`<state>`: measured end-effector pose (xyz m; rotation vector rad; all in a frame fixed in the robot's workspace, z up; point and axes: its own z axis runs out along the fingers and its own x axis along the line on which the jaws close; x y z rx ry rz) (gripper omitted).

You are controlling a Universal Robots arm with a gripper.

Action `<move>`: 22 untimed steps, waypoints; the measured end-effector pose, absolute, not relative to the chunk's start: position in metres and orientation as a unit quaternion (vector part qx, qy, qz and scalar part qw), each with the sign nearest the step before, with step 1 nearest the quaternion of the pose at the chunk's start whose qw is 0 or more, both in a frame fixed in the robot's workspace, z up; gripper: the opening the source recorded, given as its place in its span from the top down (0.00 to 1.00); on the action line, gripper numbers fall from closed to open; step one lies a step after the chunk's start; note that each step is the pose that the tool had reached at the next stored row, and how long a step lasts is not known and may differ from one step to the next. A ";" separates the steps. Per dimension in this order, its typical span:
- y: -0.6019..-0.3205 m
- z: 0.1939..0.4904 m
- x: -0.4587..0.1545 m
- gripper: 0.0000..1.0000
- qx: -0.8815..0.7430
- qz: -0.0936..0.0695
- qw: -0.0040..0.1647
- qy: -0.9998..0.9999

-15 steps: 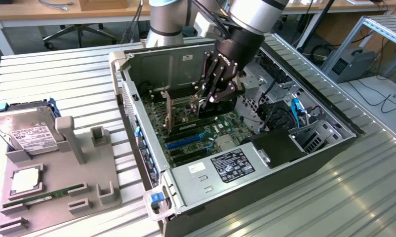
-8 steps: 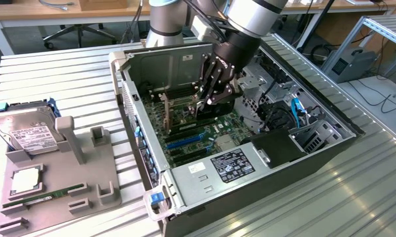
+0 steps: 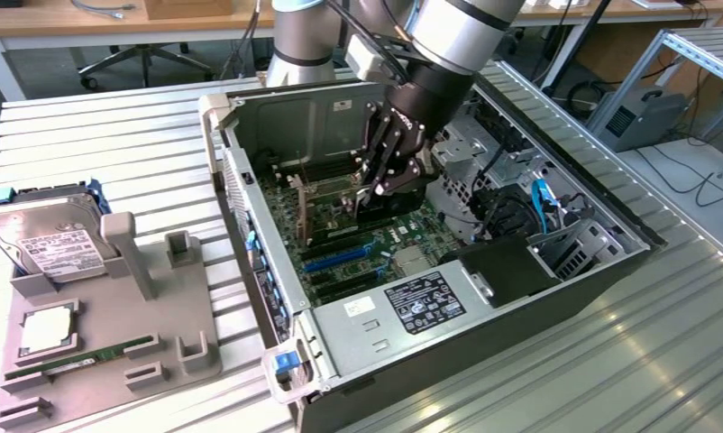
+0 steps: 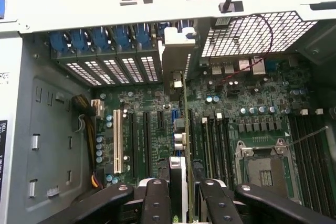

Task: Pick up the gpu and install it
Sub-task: 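Insert the gpu into the slot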

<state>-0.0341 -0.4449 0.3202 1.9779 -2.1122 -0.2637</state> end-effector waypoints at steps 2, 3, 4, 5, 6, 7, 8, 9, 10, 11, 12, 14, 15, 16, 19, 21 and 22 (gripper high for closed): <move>-0.445 0.319 -0.035 0.73 0.676 -0.090 0.118 -0.722; -0.445 0.319 -0.035 0.73 0.676 -0.090 0.118 -0.722; -0.445 0.318 -0.035 0.73 0.676 -0.090 0.118 -0.722; -0.445 0.318 -0.036 0.73 0.676 -0.090 0.118 -0.722; -0.445 0.317 -0.036 0.73 0.676 -0.090 0.118 -0.722; -0.445 0.317 -0.037 0.73 0.676 -0.090 0.118 -0.722; -0.445 0.317 -0.037 0.73 0.676 -0.090 0.118 -0.722; -0.445 0.317 -0.037 0.73 0.676 -0.090 0.118 -0.722; -0.445 0.316 -0.037 0.73 0.676 -0.090 0.118 -0.722; -0.445 0.316 -0.038 0.73 0.676 -0.090 0.118 -0.722; -0.445 0.316 -0.038 0.73 0.676 -0.090 0.118 -0.722; -0.445 0.315 -0.039 0.73 0.676 -0.090 0.118 -0.722; -0.445 0.315 -0.040 0.73 0.676 -0.090 0.118 -0.722; -0.445 0.315 -0.040 0.73 0.676 -0.090 0.118 -0.722; -0.445 0.314 -0.043 0.73 0.676 -0.090 0.118 -0.722; -0.445 0.313 -0.045 0.73 0.676 -0.090 0.118 -0.722; -0.445 0.313 -0.046 0.73 0.676 -0.090 0.118 -0.722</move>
